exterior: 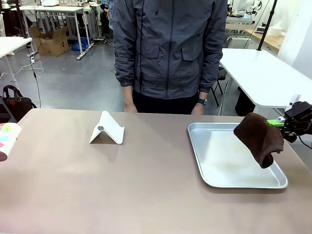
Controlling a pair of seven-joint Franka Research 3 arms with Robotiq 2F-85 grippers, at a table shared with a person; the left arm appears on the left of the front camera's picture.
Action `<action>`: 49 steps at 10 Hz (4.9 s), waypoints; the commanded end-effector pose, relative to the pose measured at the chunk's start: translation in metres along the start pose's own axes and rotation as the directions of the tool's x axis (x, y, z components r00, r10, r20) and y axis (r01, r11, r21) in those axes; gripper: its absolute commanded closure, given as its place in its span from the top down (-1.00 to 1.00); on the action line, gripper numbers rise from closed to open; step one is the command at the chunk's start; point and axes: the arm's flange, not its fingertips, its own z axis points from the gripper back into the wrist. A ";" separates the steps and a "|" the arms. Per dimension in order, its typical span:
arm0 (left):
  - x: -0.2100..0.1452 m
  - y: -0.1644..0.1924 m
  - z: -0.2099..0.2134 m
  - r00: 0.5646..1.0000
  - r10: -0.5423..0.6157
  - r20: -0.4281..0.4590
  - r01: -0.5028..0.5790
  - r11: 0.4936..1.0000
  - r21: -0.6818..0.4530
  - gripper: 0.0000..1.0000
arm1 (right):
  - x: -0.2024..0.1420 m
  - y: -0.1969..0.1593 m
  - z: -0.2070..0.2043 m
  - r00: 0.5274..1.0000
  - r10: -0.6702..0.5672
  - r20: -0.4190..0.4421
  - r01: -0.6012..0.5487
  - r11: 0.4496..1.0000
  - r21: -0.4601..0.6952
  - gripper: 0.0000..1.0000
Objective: Clean the surface of the table.
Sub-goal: Clean the area not pointed to by the person, then return the Lint Roller and towel to their original positions.
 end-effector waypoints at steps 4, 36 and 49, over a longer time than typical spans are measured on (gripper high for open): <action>-0.003 -0.004 -0.003 1.000 0.001 -0.007 -0.001 1.000 0.002 -0.57 | 0.003 0.004 -0.003 1.000 -0.005 -0.018 0.005 1.000 0.004 -1.00; 0.261 -0.156 -0.323 0.983 0.122 0.140 -0.186 0.690 0.699 -0.57 | 0.162 -0.018 -0.312 0.978 -0.145 0.148 0.203 0.527 -0.825 -0.81; 0.297 -0.147 -0.296 0.965 0.221 0.139 -0.250 0.628 0.737 -0.57 | 0.172 -0.034 -0.317 0.984 -0.107 0.146 0.179 0.474 -0.862 -0.81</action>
